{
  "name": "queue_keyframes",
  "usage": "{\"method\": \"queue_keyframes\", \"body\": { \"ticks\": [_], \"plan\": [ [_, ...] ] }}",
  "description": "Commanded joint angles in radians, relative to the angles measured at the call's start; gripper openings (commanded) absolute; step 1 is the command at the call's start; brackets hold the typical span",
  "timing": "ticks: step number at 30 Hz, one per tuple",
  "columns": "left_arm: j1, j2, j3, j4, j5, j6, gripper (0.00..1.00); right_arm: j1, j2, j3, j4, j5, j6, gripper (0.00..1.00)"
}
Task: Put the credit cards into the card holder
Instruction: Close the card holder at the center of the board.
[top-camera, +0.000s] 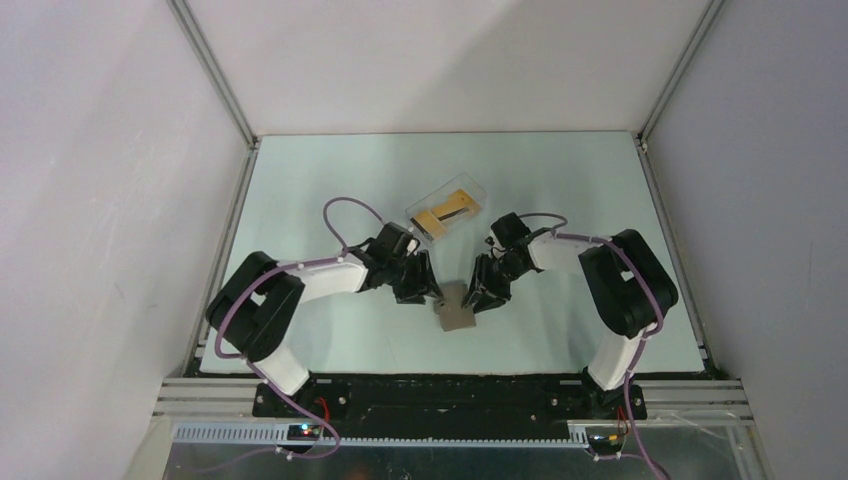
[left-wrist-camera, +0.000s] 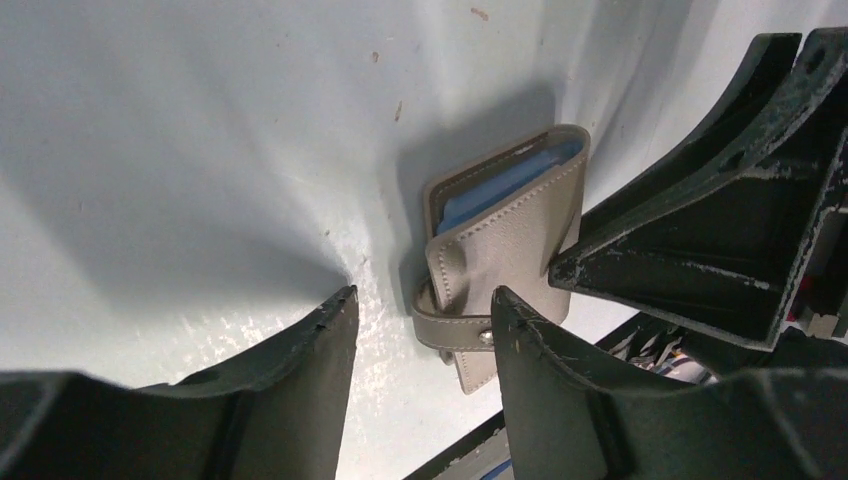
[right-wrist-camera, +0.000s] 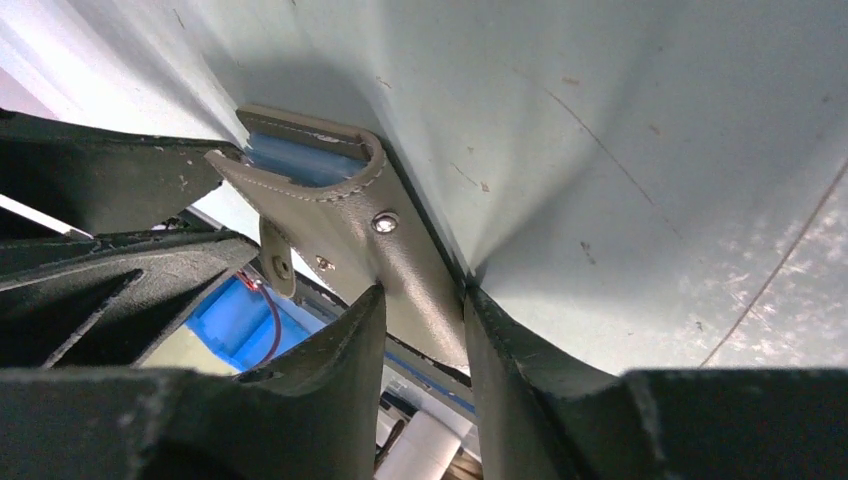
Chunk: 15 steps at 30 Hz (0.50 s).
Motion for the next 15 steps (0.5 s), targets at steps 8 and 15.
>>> {"method": "queue_keyframes", "body": {
  "ticks": [8, 15],
  "plan": [
    [0.0, -0.135, -0.064, 0.018, -0.02, -0.016, 0.58, 0.007, 0.088, 0.007, 0.023, 0.142, -0.007, 0.26],
    [0.025, -0.201, -0.111, 0.038, -0.031, -0.021, 0.6, 0.01, 0.098, 0.006, 0.03, 0.132, -0.007, 0.24]
  ]
}}
